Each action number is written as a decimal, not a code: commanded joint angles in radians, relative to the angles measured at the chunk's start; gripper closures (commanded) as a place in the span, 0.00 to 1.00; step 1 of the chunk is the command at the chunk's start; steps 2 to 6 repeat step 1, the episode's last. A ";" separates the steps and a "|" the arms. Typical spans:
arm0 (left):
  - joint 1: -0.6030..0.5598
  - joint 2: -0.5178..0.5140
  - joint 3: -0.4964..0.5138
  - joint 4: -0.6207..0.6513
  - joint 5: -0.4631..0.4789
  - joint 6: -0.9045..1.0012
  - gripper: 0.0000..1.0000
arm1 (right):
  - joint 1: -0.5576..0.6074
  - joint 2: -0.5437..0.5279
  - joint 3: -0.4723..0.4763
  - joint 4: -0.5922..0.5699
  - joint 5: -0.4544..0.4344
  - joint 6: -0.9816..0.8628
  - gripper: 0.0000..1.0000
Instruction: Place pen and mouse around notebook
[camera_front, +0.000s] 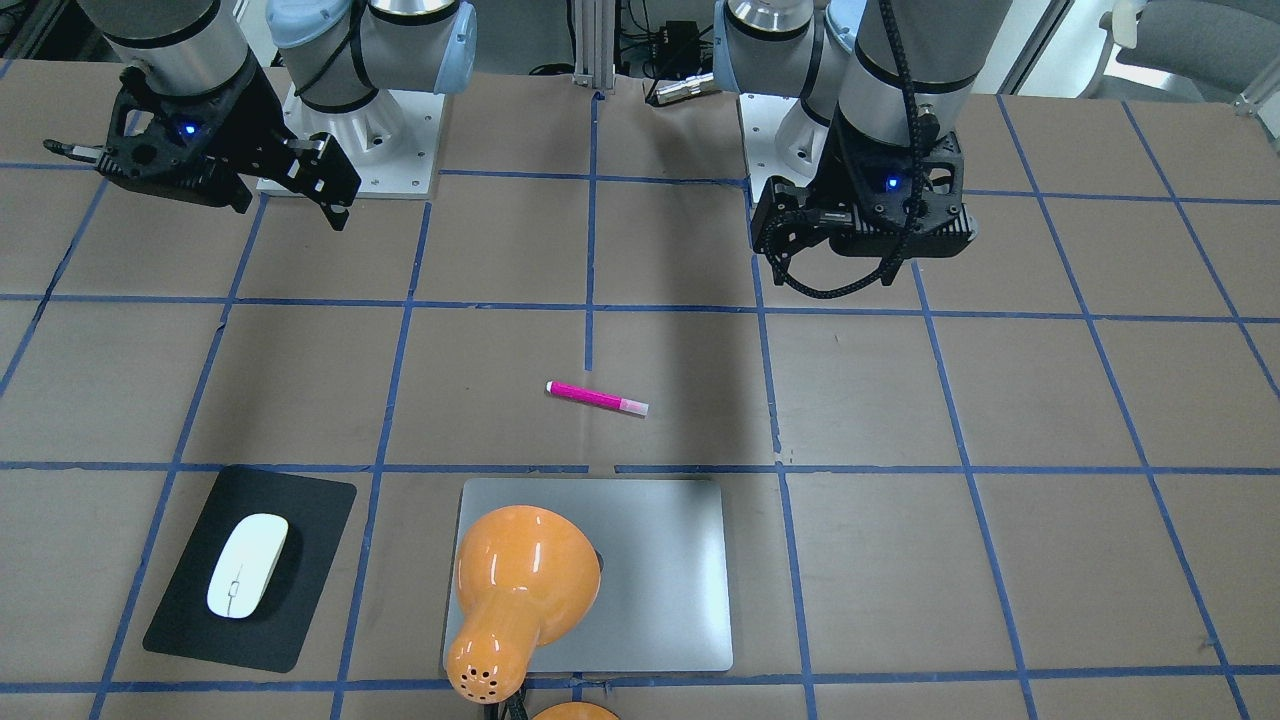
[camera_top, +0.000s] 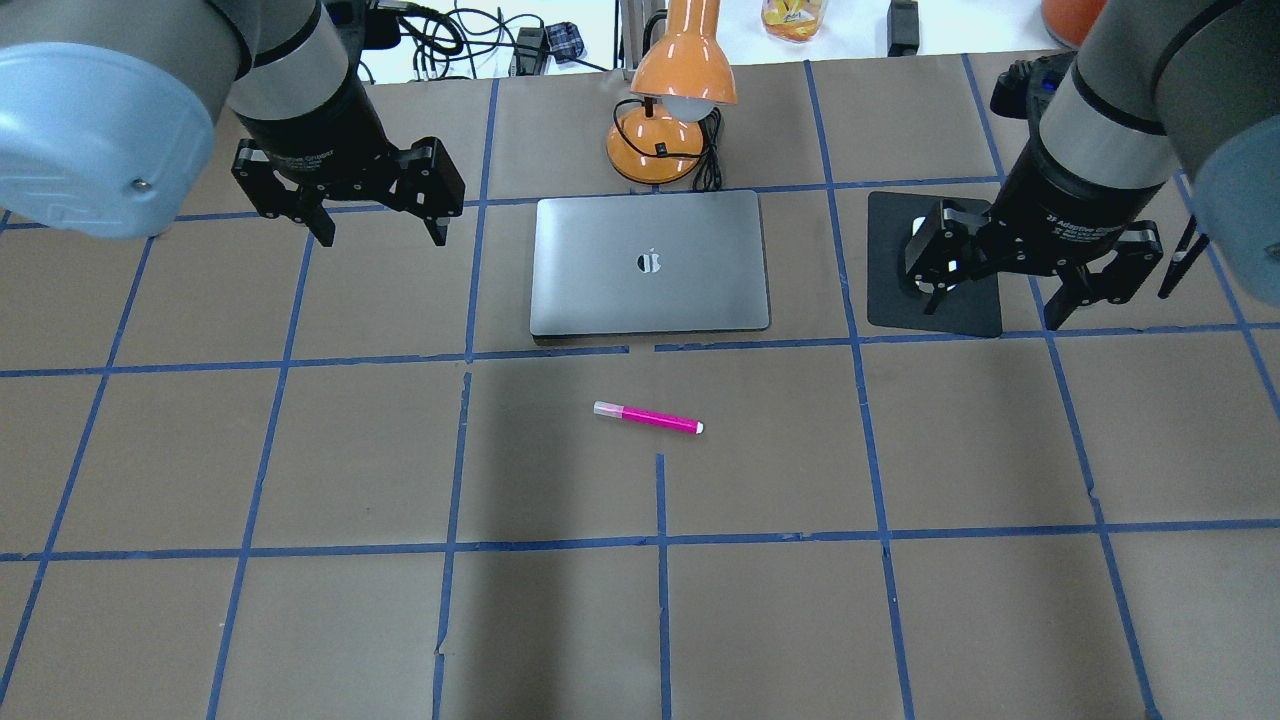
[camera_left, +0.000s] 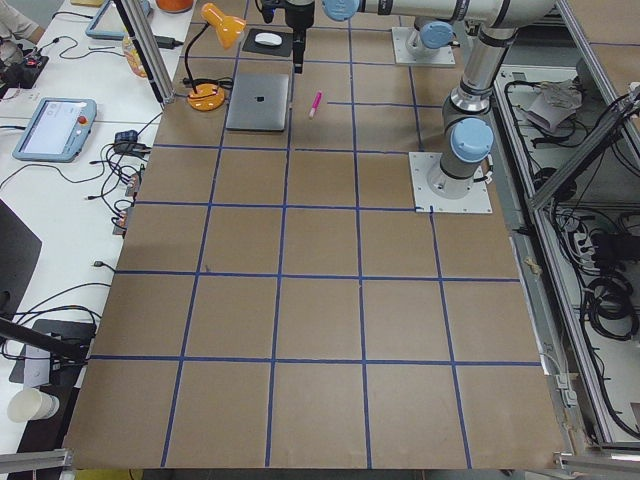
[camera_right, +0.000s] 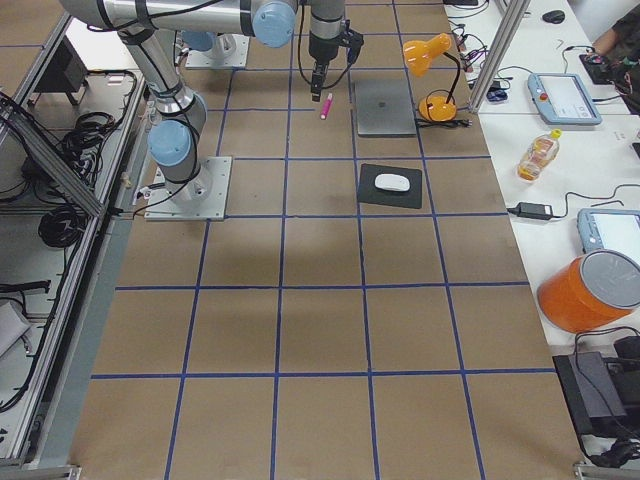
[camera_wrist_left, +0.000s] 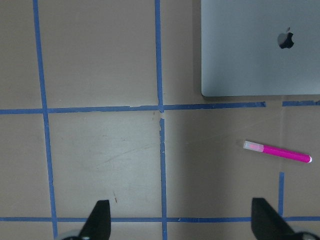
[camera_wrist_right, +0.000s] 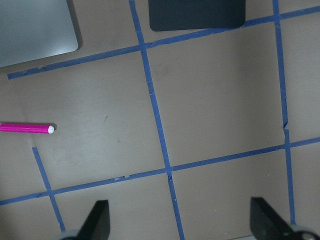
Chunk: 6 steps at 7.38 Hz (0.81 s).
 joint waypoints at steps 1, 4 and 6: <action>0.000 0.000 0.000 0.000 0.000 0.000 0.00 | 0.000 -0.002 0.001 -0.001 0.000 0.006 0.00; 0.000 0.000 0.000 0.000 0.000 0.000 0.00 | 0.000 -0.002 0.001 -0.001 0.000 0.006 0.00; 0.000 0.000 0.000 0.000 0.000 0.000 0.00 | 0.000 -0.002 0.001 -0.001 0.000 0.006 0.00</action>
